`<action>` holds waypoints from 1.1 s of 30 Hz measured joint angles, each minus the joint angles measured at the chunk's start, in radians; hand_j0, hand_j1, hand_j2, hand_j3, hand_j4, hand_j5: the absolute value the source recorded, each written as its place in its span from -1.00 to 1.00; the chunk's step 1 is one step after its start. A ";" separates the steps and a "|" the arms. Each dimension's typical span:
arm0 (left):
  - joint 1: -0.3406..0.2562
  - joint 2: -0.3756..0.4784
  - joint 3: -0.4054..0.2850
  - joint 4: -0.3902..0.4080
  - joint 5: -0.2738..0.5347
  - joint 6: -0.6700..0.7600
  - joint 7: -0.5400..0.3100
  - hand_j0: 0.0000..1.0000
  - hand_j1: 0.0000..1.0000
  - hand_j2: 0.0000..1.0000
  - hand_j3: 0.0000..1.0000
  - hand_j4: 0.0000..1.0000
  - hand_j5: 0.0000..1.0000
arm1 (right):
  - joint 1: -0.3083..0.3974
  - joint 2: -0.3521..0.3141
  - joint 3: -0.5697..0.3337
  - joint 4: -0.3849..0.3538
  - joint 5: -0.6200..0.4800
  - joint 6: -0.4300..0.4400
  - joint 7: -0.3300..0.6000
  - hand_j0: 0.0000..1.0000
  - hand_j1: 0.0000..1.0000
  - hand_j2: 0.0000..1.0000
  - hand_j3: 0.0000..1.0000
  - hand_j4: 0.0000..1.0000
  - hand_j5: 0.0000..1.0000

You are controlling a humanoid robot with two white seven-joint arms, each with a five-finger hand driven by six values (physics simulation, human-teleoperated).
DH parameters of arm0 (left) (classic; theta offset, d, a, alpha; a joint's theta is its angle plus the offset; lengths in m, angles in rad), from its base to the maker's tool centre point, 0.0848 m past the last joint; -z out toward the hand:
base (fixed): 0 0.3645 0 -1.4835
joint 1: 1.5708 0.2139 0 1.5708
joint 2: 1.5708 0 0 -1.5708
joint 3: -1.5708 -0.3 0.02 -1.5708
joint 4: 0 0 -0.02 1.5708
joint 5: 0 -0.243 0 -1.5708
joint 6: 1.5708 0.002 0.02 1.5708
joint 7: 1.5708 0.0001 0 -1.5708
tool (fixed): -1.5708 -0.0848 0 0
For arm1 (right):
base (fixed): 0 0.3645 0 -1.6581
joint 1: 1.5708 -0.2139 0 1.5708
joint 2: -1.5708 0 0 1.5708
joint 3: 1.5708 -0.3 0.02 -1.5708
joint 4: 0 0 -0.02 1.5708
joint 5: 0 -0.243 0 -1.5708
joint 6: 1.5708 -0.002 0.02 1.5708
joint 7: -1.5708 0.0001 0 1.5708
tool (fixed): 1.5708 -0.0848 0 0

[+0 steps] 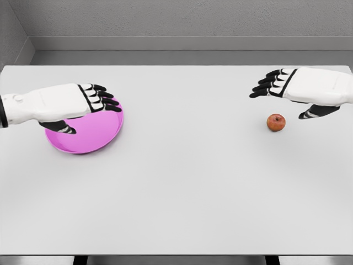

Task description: Put the apple on the plate with both arms

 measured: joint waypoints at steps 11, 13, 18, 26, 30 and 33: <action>0.006 -0.006 -0.021 0.066 0.162 0.000 0.000 1.00 1.00 1.00 1.00 1.00 1.00 | 0.029 -0.036 -0.028 0.016 -0.012 0.000 0.000 1.00 1.00 1.00 1.00 1.00 1.00; 0.006 -0.006 -0.039 0.095 0.210 0.000 0.001 1.00 1.00 1.00 1.00 1.00 1.00 | 0.055 -0.044 -0.037 0.042 -0.075 0.000 0.000 1.00 1.00 1.00 1.00 1.00 1.00; 0.006 -0.008 -0.080 0.160 0.298 0.000 0.001 1.00 1.00 1.00 1.00 1.00 1.00 | 0.046 0.008 -0.019 0.119 -0.226 0.139 0.000 1.00 1.00 1.00 1.00 1.00 1.00; 0.006 -0.008 -0.126 0.187 0.359 0.000 0.002 1.00 1.00 1.00 1.00 1.00 1.00 | 0.046 0.041 0.059 0.191 -0.165 0.248 0.000 1.00 1.00 1.00 1.00 1.00 1.00; 0.002 -0.008 -0.153 0.205 0.408 0.000 0.002 1.00 1.00 1.00 1.00 1.00 1.00 | 0.041 0.065 0.093 0.221 -0.123 0.254 0.000 1.00 1.00 1.00 1.00 1.00 1.00; 0.000 -0.010 -0.192 0.212 0.471 0.000 0.002 1.00 1.00 1.00 1.00 1.00 1.00 | 0.012 0.102 0.123 0.270 -0.095 0.255 0.000 1.00 1.00 1.00 1.00 1.00 1.00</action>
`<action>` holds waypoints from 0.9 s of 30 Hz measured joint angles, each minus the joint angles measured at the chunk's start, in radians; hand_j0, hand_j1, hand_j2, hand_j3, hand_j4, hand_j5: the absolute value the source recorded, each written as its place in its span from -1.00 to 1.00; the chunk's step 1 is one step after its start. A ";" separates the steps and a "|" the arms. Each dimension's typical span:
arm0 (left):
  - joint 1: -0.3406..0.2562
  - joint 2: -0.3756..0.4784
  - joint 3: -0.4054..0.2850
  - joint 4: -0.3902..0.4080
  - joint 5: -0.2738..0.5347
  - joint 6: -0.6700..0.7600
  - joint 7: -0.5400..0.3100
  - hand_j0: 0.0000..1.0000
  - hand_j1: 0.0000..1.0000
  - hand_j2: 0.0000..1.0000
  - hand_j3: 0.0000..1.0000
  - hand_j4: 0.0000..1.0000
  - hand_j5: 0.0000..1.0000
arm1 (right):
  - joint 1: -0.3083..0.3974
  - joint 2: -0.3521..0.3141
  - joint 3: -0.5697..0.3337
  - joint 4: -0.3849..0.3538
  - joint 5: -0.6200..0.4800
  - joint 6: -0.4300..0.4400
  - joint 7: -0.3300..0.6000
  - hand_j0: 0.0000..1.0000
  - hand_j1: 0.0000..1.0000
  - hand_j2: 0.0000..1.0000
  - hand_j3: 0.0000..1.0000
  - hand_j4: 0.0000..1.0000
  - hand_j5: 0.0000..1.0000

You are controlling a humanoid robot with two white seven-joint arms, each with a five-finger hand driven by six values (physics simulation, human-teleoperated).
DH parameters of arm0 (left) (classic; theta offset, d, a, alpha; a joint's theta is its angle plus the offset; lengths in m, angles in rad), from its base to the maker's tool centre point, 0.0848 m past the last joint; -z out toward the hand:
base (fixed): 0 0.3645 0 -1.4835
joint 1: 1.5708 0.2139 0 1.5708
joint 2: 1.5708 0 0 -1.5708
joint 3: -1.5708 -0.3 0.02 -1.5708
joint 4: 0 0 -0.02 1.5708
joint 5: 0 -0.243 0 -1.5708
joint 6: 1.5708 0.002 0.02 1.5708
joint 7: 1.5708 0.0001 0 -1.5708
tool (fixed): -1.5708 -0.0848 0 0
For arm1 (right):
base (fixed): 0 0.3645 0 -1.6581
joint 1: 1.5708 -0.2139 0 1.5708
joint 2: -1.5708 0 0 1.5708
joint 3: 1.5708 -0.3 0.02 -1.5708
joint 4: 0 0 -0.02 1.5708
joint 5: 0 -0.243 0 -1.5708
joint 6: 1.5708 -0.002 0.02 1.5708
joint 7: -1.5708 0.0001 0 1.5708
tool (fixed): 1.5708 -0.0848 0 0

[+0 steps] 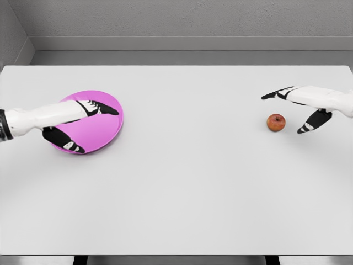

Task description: Put the apple on the plate with both arms

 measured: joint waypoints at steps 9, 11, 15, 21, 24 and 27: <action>-0.038 0.002 -0.038 -0.016 0.032 0.000 -0.002 0.89 0.89 0.89 0.89 0.89 0.89 | -0.012 0.050 0.049 0.077 0.028 -0.004 0.000 1.00 1.00 1.00 1.00 1.00 1.00; -0.092 -0.005 -0.038 -0.054 -0.049 0.001 -0.003 0.83 0.83 0.83 0.83 0.83 0.83 | -0.018 0.059 0.052 0.095 0.033 -0.006 0.000 1.00 1.00 1.00 1.00 1.00 1.00; -0.163 -0.044 -0.036 -0.121 -0.221 0.001 -0.005 1.00 1.00 1.00 1.00 1.00 1.00 | -0.028 0.073 0.054 0.119 0.037 -0.007 0.000 1.00 1.00 1.00 1.00 1.00 1.00; -0.166 -0.066 -0.039 -0.126 -0.301 0.000 -0.012 1.00 1.00 1.00 1.00 1.00 1.00 | -0.037 0.110 0.054 0.166 0.059 -0.011 0.000 1.00 1.00 1.00 1.00 1.00 1.00; -0.166 -0.074 -0.037 -0.123 -0.310 0.000 -0.013 1.00 1.00 1.00 1.00 1.00 1.00 | -0.043 0.124 0.055 0.188 0.067 -0.015 0.000 1.00 1.00 1.00 1.00 1.00 1.00; -0.166 -0.077 -0.035 -0.123 -0.314 0.000 -0.015 0.94 0.94 0.94 0.94 0.94 0.94 | -0.044 0.136 0.059 0.207 0.071 -0.017 0.000 1.00 1.00 1.00 1.00 1.00 1.00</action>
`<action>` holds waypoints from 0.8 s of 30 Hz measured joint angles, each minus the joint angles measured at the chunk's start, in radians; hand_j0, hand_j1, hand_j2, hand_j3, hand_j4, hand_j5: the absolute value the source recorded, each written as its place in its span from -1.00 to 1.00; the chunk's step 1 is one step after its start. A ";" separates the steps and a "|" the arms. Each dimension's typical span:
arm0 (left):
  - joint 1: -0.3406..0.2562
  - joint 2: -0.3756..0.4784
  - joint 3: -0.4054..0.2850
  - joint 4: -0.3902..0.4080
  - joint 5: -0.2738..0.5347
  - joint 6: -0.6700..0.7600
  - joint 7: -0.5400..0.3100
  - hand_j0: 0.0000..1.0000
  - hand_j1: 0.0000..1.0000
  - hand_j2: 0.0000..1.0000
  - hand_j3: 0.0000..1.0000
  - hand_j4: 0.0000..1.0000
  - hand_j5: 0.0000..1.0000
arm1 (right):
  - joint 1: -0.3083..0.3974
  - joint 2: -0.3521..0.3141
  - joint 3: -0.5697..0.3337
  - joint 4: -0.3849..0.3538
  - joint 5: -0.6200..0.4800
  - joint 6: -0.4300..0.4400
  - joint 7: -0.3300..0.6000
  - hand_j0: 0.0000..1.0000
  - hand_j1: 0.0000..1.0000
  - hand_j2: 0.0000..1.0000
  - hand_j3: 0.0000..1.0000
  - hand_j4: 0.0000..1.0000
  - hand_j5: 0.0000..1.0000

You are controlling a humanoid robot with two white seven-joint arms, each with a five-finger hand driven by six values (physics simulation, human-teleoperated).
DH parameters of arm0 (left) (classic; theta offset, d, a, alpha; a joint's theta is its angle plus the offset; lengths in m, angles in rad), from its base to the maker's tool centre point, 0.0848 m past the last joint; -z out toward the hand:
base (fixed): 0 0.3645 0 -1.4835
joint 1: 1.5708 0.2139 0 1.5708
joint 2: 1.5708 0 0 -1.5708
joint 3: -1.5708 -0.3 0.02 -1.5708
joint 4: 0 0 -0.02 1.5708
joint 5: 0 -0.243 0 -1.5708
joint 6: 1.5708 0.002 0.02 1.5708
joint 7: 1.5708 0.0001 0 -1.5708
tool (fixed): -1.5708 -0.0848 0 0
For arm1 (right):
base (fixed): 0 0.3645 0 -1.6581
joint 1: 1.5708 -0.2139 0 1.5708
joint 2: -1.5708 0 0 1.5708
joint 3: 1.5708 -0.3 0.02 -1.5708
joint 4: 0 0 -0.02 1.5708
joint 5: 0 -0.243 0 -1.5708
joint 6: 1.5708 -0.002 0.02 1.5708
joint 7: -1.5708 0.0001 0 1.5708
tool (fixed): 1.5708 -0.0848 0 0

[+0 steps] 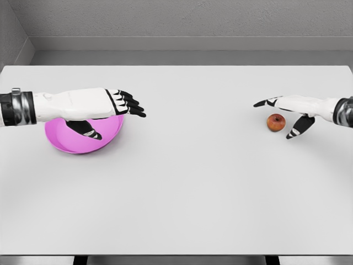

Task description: Put the apple on the plate with both arms

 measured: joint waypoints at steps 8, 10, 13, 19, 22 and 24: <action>0.000 -0.014 0.002 -0.001 -0.019 0.000 -0.002 1.00 1.00 1.00 1.00 1.00 1.00 | -0.018 0.018 0.007 0.069 0.003 -0.026 0.000 1.00 1.00 1.00 1.00 1.00 1.00; 0.000 -0.015 0.002 0.000 -0.020 0.000 -0.002 1.00 1.00 1.00 1.00 1.00 1.00 | -0.018 0.021 0.007 0.079 0.003 -0.031 0.000 1.00 1.00 1.00 1.00 1.00 1.00; 0.000 -0.016 0.002 0.001 -0.021 0.000 -0.007 1.00 1.00 1.00 1.00 1.00 1.00 | -0.023 0.027 0.007 0.094 0.009 -0.034 0.000 1.00 1.00 1.00 1.00 1.00 1.00; -0.008 -0.017 0.003 0.000 -0.021 0.000 -0.017 1.00 1.00 1.00 1.00 1.00 1.00 | -0.037 0.044 0.005 0.129 0.035 -0.052 0.000 1.00 1.00 1.00 1.00 1.00 1.00; -0.012 -0.017 0.004 0.001 -0.022 0.000 -0.018 1.00 1.00 1.00 1.00 1.00 1.00 | -0.037 0.046 0.005 0.134 0.036 -0.060 0.000 0.98 0.98 0.98 0.98 0.98 0.98; -0.012 -0.017 0.004 0.002 -0.022 0.000 -0.018 1.00 1.00 1.00 1.00 1.00 1.00 | -0.037 0.048 0.005 0.135 0.037 -0.062 0.000 0.86 0.86 0.86 0.86 0.86 0.86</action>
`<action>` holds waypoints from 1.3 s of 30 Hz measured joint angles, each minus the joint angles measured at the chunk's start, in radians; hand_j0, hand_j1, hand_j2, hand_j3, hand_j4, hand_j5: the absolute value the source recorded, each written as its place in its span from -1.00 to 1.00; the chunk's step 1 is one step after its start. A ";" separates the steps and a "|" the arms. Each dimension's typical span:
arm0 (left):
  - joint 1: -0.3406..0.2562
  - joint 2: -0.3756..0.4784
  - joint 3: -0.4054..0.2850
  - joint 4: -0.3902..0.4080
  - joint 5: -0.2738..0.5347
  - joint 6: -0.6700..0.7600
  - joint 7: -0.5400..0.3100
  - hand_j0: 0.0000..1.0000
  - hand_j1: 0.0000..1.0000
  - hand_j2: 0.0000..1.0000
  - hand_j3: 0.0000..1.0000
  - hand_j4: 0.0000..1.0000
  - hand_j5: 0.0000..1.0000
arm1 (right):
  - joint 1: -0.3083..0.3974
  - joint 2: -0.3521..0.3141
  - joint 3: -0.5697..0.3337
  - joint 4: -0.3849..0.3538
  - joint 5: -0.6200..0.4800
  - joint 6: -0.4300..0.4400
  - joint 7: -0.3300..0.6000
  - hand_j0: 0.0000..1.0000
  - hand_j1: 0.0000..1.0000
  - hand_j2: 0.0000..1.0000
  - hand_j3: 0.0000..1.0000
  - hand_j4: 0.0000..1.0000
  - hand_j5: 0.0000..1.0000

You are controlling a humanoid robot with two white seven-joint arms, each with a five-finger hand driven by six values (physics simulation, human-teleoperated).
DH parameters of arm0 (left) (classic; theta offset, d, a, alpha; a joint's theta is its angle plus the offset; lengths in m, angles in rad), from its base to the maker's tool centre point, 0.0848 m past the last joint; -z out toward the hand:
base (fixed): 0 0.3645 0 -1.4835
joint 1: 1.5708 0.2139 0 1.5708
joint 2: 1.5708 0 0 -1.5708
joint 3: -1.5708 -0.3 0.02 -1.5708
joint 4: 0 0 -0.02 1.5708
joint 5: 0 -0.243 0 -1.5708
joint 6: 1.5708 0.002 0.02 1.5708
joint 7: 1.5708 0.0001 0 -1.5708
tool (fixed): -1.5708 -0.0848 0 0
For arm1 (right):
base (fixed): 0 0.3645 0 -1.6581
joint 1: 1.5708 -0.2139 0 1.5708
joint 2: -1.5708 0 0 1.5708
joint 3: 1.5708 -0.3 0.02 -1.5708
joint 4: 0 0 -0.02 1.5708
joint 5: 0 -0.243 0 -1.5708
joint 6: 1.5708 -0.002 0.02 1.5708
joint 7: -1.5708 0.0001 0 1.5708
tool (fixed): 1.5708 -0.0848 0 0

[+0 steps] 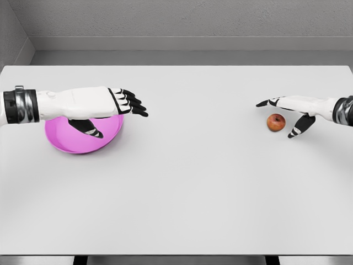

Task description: Put the apple on the plate with both arms

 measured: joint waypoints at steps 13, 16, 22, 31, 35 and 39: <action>-0.002 0.001 0.002 0.015 0.000 0.000 0.000 1.00 1.00 1.00 1.00 1.00 1.00 | 0.003 0.007 0.000 0.004 0.001 -0.011 0.000 0.31 0.31 0.31 0.31 0.31 0.31; -0.003 0.002 0.003 0.027 0.000 0.000 0.000 1.00 1.00 1.00 1.00 1.00 1.00 | 0.005 0.007 0.001 0.006 0.001 -0.017 0.000 0.25 0.25 0.25 0.25 0.25 0.25; -0.003 0.001 0.003 0.039 0.001 0.000 0.000 1.00 1.00 1.00 1.00 1.00 1.00 | 0.009 0.013 0.001 0.013 -0.001 -0.040 -0.002 -0.03 -0.03 -0.03 -0.03 -0.03 -0.03; -0.009 0.000 0.003 0.046 0.001 0.000 0.000 1.00 1.00 1.00 1.00 1.00 1.00 | 0.009 0.014 -0.001 0.016 -0.006 -0.070 0.000 -0.11 -0.11 -0.11 -0.11 -0.11 -0.11; -0.009 0.000 0.003 0.046 0.001 0.000 0.000 1.00 1.00 1.00 1.00 1.00 1.00 | 0.008 0.015 -0.002 0.016 -0.008 -0.087 0.000 -0.11 -0.11 -0.11 -0.11 -0.11 -0.11; -0.009 0.000 0.003 0.046 0.001 0.000 0.000 1.00 1.00 1.00 1.00 1.00 1.00 | 0.006 0.021 -0.001 -0.039 -0.071 -0.150 0.001 -0.10 -0.10 -0.10 -0.10 -0.10 -0.10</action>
